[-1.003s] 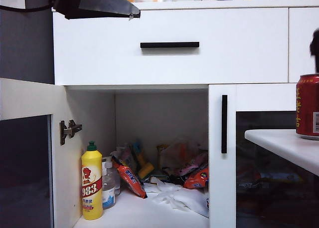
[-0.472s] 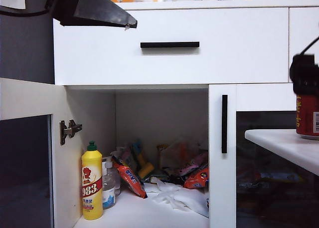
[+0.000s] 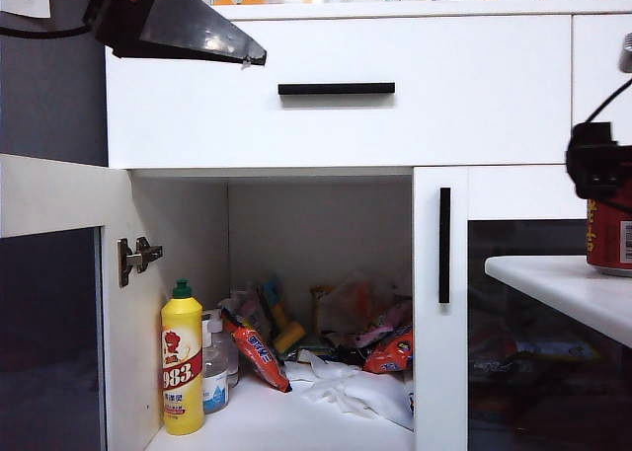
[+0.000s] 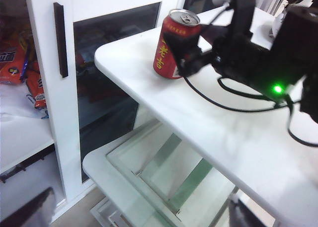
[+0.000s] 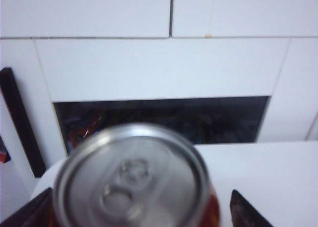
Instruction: Open the left door of the white cabinet, pick up a can of beverage from the table on the right, place it inside the cabinet, and finally close the cabinet door.
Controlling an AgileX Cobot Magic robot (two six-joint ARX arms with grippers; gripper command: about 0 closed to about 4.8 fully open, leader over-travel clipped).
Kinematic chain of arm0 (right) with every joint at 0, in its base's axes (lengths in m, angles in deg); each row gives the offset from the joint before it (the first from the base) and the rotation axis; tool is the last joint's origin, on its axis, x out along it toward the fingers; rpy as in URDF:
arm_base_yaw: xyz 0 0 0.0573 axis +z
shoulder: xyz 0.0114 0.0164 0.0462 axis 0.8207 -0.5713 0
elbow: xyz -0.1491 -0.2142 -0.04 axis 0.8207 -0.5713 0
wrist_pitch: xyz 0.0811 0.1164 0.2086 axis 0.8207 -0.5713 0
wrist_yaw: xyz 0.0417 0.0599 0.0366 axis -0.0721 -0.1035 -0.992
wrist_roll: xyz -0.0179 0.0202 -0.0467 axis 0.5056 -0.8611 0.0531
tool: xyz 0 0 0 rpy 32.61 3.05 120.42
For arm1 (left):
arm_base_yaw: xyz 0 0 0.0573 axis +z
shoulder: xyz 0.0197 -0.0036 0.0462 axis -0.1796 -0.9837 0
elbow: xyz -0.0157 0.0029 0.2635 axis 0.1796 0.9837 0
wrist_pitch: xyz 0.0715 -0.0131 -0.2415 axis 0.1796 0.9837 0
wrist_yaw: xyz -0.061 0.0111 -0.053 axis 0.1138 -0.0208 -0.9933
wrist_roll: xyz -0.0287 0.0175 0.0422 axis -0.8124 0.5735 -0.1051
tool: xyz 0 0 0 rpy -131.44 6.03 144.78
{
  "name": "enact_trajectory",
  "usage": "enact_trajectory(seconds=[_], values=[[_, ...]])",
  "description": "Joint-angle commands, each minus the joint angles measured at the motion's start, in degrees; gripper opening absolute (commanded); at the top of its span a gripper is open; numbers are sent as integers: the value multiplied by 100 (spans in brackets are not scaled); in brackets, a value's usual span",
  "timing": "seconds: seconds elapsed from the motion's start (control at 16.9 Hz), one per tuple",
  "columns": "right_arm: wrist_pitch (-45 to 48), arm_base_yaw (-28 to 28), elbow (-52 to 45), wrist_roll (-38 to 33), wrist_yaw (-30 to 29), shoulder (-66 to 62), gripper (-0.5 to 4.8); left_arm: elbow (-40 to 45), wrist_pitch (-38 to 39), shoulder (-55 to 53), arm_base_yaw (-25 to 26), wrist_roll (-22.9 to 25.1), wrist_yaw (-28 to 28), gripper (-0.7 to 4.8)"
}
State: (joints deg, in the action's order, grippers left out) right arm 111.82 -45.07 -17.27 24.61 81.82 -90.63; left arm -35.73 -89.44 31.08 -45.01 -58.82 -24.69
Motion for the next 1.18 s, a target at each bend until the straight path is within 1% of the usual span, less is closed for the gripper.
enact_trajectory(seconds=[0.06, 0.53, 0.65, 0.71, 1.0, 1.06, 1.18], values=[[24, 7, 140, 15, -17, -109, 479, -9, -35, 11, 0, 17, 39, 479], [-118, 4, 138, -7, 2, -107, 479, -9, -35, 11, 0, 15, 42, 479], [-120, 4, 138, -4, 2, -107, 183, -9, -35, 11, 0, 13, 42, 479], [-120, 4, 138, -4, 0, -107, 98, -9, -35, 11, 0, 13, 39, 479], [-52, 20, 138, -2, -66, -83, 102, -9, -35, 15, 0, 9, 42, 479], [-48, 48, 138, 17, -223, -11, 118, -11, -35, 22, 0, 7, 42, 479], [-68, 68, 138, 17, -885, 302, 118, -15, -37, 72, 0, 0, 42, 479]])
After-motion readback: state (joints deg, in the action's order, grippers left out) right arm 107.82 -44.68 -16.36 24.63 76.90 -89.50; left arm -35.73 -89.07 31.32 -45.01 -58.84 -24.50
